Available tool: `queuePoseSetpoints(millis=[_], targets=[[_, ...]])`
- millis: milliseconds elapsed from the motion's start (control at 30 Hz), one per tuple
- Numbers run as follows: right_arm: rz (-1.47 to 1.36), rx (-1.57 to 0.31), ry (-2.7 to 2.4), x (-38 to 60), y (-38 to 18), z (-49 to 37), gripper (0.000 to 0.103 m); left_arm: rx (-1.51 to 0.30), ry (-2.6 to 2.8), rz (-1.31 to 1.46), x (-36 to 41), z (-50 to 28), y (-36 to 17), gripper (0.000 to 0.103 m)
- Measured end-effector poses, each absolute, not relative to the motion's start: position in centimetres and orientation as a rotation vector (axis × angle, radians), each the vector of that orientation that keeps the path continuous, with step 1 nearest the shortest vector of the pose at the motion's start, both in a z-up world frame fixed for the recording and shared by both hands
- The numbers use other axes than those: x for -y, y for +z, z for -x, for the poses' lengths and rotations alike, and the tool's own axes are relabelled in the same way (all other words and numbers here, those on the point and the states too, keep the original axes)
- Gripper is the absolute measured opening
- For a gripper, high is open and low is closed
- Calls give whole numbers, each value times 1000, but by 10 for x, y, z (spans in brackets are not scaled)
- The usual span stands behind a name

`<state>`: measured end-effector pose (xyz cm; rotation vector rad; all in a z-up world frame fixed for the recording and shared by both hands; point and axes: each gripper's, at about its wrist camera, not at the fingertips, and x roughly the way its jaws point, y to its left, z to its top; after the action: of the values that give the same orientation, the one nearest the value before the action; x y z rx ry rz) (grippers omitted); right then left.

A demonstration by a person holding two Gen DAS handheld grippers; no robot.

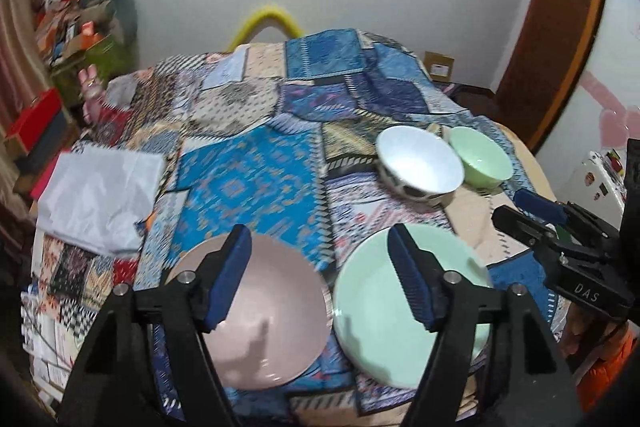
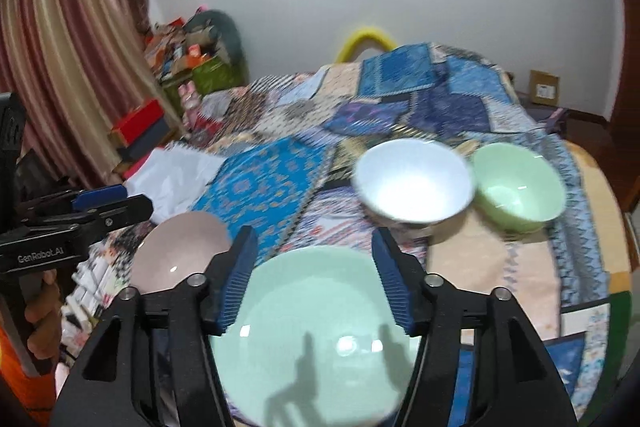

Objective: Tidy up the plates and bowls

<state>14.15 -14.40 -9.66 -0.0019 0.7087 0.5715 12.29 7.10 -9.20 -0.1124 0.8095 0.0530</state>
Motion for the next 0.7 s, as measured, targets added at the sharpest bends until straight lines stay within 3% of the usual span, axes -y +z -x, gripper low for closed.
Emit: queuePoseSetpoints(millis=[233, 367, 700], targets=[[-25, -695, 481, 190, -92, -158, 58, -827, 6, 99, -37, -159, -94, 80], [-32, -697, 439, 208, -95, -171, 63, -844, 1, 94, -22, -183, -100, 81], [-79, -795, 447, 205, -136, -221, 63, -925, 16, 87, -12, -248, -136, 81]])
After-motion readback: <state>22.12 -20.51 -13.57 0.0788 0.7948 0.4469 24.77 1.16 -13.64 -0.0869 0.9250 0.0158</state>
